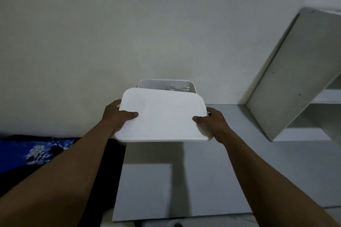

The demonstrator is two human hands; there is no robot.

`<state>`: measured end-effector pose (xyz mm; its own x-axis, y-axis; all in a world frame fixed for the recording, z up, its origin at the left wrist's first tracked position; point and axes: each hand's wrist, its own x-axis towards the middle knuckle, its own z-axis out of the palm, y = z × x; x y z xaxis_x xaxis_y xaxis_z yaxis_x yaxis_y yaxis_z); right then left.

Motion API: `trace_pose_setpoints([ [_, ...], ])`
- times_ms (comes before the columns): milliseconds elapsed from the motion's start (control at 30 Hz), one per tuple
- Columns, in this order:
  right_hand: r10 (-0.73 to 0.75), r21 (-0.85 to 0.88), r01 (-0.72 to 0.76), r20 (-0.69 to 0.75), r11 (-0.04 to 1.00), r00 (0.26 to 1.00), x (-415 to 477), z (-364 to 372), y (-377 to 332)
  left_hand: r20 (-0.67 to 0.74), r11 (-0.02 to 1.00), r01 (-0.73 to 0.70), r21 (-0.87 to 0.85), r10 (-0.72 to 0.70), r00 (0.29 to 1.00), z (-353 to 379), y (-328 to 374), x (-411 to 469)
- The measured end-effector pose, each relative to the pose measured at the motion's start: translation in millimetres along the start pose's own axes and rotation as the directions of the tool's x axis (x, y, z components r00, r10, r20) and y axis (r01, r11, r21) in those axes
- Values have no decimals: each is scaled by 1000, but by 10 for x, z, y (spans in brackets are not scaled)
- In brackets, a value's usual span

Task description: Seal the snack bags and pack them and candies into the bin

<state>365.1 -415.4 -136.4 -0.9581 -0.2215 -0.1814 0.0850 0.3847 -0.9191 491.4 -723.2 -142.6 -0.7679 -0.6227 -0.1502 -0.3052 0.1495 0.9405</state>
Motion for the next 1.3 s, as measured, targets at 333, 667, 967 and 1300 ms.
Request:
trace_pose_setpoints([
  [333,-10,32,11,-28,999,1000,1123,-113,-168,-31,1000,-5,26,5,1000,541,506,826],
  [667,7,-67,-4,44,998,999,2225,34,10,-110,988,80,129,-66,992,1040,384,1704],
  [967,41,-144,-30,71,989,997,2497,334,185,-181,950,169,264,-123,976,1154,236,2067],
  [1300,83,-302,-51,94,952,992,2575,416,211,-150,871,185,456,-130,980,1218,119,2144],
])
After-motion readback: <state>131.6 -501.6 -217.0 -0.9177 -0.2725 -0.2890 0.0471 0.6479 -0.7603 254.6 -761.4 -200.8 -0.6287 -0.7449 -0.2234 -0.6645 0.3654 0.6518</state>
